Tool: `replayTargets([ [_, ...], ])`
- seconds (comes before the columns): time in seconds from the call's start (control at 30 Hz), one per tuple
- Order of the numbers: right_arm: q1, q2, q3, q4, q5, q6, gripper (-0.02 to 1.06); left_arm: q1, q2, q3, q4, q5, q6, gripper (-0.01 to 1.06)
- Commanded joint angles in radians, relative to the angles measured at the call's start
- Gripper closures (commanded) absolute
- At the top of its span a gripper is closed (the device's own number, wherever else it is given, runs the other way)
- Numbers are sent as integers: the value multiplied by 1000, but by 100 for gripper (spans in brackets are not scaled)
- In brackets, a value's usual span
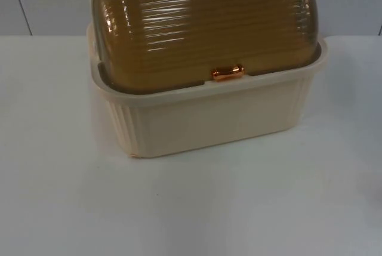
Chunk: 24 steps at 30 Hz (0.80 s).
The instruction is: Open the box lid with the left hand, place the block into the box with the right hand, then close the box lid with the left hand.
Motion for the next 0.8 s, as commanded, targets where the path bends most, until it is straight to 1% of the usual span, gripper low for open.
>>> replayTargets([
  [0.0, -4, 3, -18, -11, -22, 0, 0, -8, 17, -5, -52, -25, -3, 0],
  [0.03, -4, 3, -19, -11, -17, 0, 0, -8, 24, -7, -67, -27, 4, 0],
  [0.07, -4, 5, -19, -11, -19, 0, 0, -26, 40, -14, -111, -29, 42, 0],
  [0.1, -4, 5, -19, -11, -19, 0, 0, -26, 40, -14, -111, -29, 42, 0],
  [0.13, -4, 5, -19, -11, -19, 0, 0, -41, 53, -23, -153, -29, 72, 0],
  [0.23, -4, 5, -19, -13, -26, 0, 0, -117, 118, -86, -285, -29, 186, 0],
  [0.27, -4, 5, -19, -13, -30, 0, 0, -139, 142, -108, -303, -34, 211, 0],
  [0.3, -4, 5, -19, -13, -30, 0, 0, -139, 142, -108, -303, -34, 211, 0],
  [0.4, -4, 5, -19, -17, -37, -4, 0, -209, 238, -189, -300, -39, 245, 0],
  [0.43, -4, 5, -19, -17, -37, -4, 0, -233, 275, -221, -295, -32, 256, 0],
  [0.47, -4, 5, -19, -17, -37, -4, 0, -233, 275, -221, -295, -32, 256, 0],
  [0.5, -4, 5, -19, -17, -37, -4, 0, -260, 311, -253, -285, -18, 265, 0],
  [0.6, -4, 5, -19, -17, -37, -4, 0, -373, 415, -355, -205, 54, 271, 0],
  [0.63, -4, 5, -19, -17, -37, -4, 0, -373, 415, -355, -205, 54, 271, 0],
  [0.67, -4, 5, -19, -17, -37, -4, 0, -394, 428, -368, -185, 66, 271, 0],
  [0.7, -4, 5, -19, -17, -35, -4, 0, -431, 448, -387, -139, 91, 271, 0],
  [0.73, -4, 5, -19, -17, -35, -4, 0, -504, 479, -414, -66, 117, 271, 0],
  [0.77, -4, 5, -19, -17, -31, -4, 0, -555, 499, -425, -23, 138, 271, 0],
])
